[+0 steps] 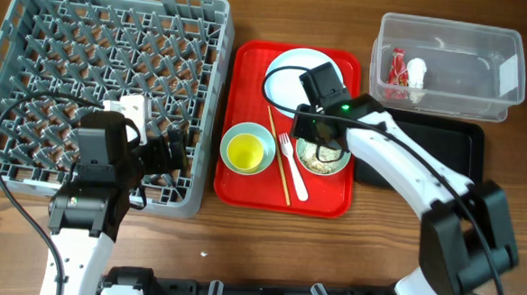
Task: Sort waste into correct bins and load items into the dishwasher rack
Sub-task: 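Carry the red wrapper right and drop it into the clear bin, then grasp the green bowl of rice with the right gripper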
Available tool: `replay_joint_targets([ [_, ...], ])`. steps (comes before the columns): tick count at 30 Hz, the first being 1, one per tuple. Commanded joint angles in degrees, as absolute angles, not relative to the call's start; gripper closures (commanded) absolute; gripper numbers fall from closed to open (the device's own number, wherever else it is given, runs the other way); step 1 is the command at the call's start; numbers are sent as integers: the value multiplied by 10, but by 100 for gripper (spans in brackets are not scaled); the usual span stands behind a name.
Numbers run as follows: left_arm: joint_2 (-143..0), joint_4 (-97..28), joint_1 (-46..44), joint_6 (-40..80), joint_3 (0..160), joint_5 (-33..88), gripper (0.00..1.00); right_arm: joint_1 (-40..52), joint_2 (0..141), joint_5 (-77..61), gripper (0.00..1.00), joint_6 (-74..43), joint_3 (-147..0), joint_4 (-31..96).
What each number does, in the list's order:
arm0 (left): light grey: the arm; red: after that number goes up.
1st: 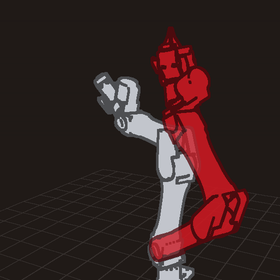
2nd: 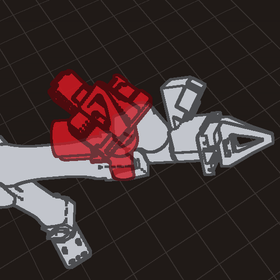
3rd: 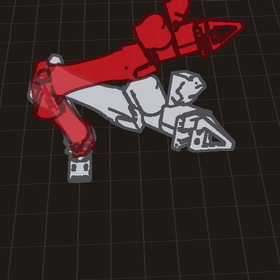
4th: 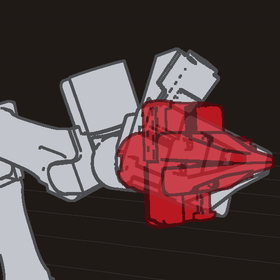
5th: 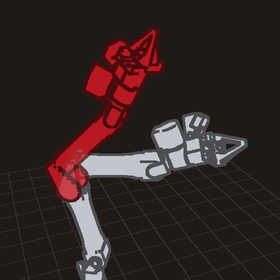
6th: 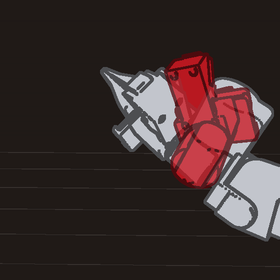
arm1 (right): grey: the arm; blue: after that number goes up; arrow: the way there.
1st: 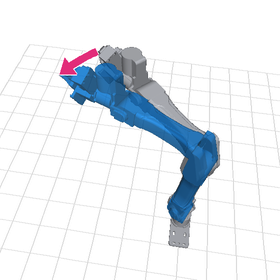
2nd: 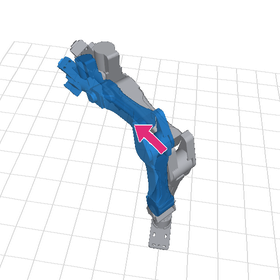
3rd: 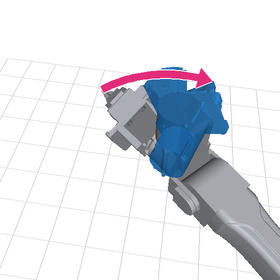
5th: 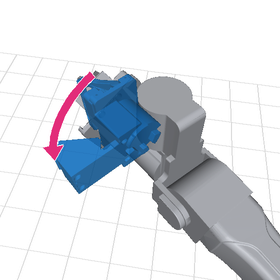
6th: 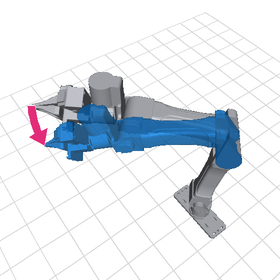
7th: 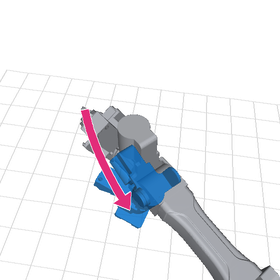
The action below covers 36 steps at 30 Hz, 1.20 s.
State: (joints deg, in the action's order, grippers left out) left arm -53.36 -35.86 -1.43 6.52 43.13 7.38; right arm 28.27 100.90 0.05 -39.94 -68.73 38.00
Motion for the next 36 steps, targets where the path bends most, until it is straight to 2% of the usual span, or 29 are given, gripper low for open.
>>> replay_joint_targets([
  [1, -534, -356, -11, 69, 440, 79, 0, 284, 1060, -3, 43, -427, -681, 360],
  [4, -534, -357, -11, 69, 440, 79, 0, 284, 1077, -9, 44, -440, -681, 337],
  [8, -534, -356, -11, 69, 440, 79, 0, 284, 1077, -9, 60, -451, -680, 337],
  [10, -534, -356, -11, 69, 440, 79, 0, 285, 1079, -9, 62, -452, -677, 347],
  [13, -534, -356, -11, 69, 440, 79, 0, 287, 1095, -19, 71, -456, -677, 348],
  [18, -534, -356, -11, 69, 440, 79, 0, 287, 1094, -31, 96, -438, -690, 350],
  [26, -534, -356, -11, 69, 440, 79, 0, 268, 933, -53, 96, -333, -705, 401],
  [29, -534, -356, -11, 69, 440, 79, 0, 194, 920, -154, 96, -277, -704, 417],
  [36, -534, -356, -11, 69, 440, 79, 0, -57, 936, -454, 96, -90, -620, 409],
])
